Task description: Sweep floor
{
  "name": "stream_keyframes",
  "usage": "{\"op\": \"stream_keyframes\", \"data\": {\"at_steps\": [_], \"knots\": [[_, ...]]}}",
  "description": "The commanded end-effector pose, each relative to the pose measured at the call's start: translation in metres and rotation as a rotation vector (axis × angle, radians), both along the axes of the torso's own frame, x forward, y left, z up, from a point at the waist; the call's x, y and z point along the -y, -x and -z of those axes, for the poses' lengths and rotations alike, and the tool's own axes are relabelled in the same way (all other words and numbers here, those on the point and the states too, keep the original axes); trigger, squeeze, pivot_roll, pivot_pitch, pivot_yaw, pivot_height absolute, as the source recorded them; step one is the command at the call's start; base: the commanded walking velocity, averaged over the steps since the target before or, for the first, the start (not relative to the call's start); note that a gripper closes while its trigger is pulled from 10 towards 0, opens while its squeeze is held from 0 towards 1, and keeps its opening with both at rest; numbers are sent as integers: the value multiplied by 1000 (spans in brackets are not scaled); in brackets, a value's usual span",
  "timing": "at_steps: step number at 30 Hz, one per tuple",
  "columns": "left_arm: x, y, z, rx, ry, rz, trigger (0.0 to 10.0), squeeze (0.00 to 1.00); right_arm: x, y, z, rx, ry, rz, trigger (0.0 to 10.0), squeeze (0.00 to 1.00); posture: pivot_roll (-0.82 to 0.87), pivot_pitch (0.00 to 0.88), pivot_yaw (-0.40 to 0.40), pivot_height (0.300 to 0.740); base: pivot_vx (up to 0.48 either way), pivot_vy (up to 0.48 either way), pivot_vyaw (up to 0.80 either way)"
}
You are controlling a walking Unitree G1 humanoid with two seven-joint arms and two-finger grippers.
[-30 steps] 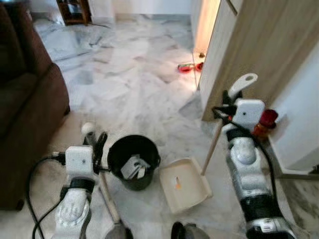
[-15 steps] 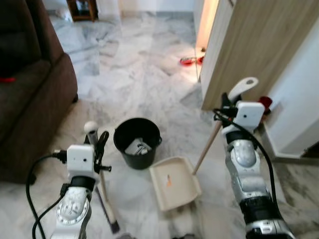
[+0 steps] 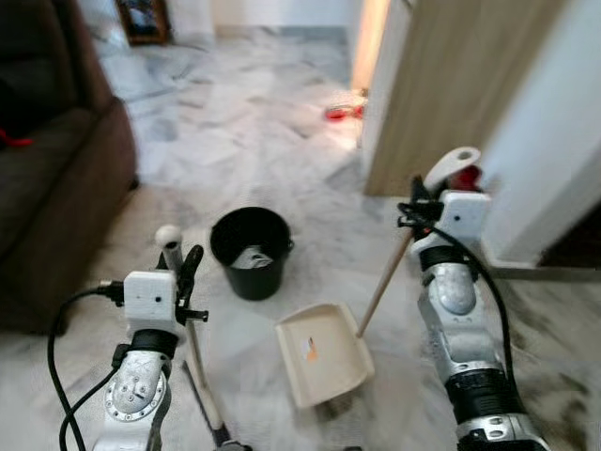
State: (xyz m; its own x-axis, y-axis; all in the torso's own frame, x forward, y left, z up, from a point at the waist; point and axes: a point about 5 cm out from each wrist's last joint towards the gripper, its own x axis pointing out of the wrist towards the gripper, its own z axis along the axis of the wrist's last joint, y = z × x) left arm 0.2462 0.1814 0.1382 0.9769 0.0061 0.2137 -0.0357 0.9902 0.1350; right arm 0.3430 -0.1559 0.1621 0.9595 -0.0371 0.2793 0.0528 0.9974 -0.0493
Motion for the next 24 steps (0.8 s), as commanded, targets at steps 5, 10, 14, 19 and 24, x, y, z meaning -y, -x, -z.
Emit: {"op": "stream_keyframes", "data": {"at_steps": [5,10,14,19,24], "knots": [[2,-2,-6,32,-4,7,10000,0,3,-1,-12,41,11,10,10000,0,-25,156,-23,740,0,0,-800],[3,-8,-7,40,-3,15,10000,0,3,-3,-15,48,14,15,10000,0,-34,147,-18,740,0,0,-800],[3,-16,-10,51,0,22,10000,0,4,-5,-17,53,12,28,10000,0,-39,130,-11,740,0,0,-800],[1,-28,-16,69,-4,28,10000,0,4,-11,-20,53,8,48,10000,0,-38,90,5,740,0,0,-800],[-5,-40,-20,77,1,22,10000,0,2,-17,-25,63,-12,68,10000,0,-38,46,28,740,0,0,-800]]}}
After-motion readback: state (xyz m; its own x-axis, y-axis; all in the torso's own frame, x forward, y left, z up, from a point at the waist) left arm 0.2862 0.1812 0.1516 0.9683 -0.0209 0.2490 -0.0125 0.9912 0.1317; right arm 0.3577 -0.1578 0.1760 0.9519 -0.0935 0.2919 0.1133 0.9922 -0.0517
